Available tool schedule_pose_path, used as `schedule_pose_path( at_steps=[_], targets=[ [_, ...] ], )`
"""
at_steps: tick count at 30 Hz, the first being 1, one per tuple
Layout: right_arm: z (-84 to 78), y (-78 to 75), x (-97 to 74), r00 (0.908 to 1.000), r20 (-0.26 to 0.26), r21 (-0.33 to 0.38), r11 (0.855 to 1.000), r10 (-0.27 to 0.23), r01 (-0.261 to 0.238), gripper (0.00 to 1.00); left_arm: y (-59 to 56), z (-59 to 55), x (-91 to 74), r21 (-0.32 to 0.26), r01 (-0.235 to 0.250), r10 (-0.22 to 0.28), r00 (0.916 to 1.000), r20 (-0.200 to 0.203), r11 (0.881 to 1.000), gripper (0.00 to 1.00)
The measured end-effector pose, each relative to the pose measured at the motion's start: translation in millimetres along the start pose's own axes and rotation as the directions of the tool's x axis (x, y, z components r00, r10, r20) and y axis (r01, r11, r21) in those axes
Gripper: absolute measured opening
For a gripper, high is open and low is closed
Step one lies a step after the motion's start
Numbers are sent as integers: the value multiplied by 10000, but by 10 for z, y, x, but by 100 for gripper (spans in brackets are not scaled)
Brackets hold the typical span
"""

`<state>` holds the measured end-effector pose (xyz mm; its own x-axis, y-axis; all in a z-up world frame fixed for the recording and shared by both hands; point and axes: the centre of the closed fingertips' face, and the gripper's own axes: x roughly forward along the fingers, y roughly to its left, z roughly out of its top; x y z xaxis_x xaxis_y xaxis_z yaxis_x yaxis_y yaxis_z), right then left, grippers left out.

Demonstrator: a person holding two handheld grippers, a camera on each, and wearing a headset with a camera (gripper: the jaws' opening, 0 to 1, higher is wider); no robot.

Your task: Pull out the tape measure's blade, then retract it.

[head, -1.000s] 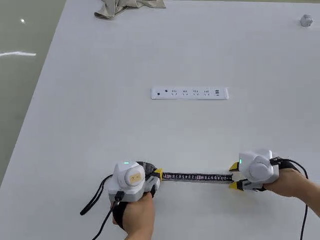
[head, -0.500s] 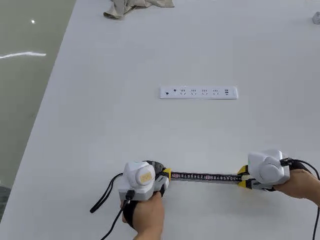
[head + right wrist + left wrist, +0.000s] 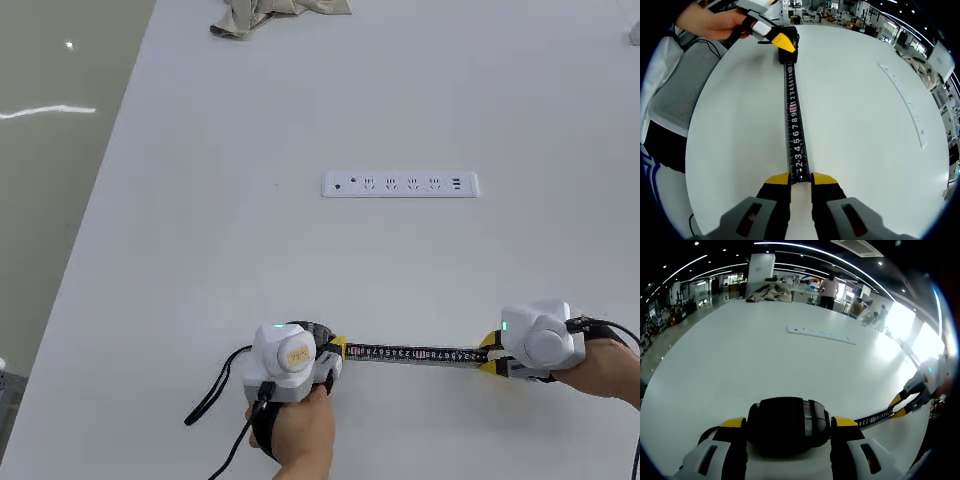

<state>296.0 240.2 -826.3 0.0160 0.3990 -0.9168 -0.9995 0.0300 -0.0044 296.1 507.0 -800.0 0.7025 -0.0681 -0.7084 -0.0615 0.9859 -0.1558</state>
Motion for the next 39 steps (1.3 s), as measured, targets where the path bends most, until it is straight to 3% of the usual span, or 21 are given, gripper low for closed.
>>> schedule_pose_path(
  at_steps=[39],
  targets=[
    [238, -11, 92, 9991, 273, -827, 9960, -316, 338, 14, 4, -2, -4, 78, 25, -25, 10000, -57, 10000, 64]
  ],
)
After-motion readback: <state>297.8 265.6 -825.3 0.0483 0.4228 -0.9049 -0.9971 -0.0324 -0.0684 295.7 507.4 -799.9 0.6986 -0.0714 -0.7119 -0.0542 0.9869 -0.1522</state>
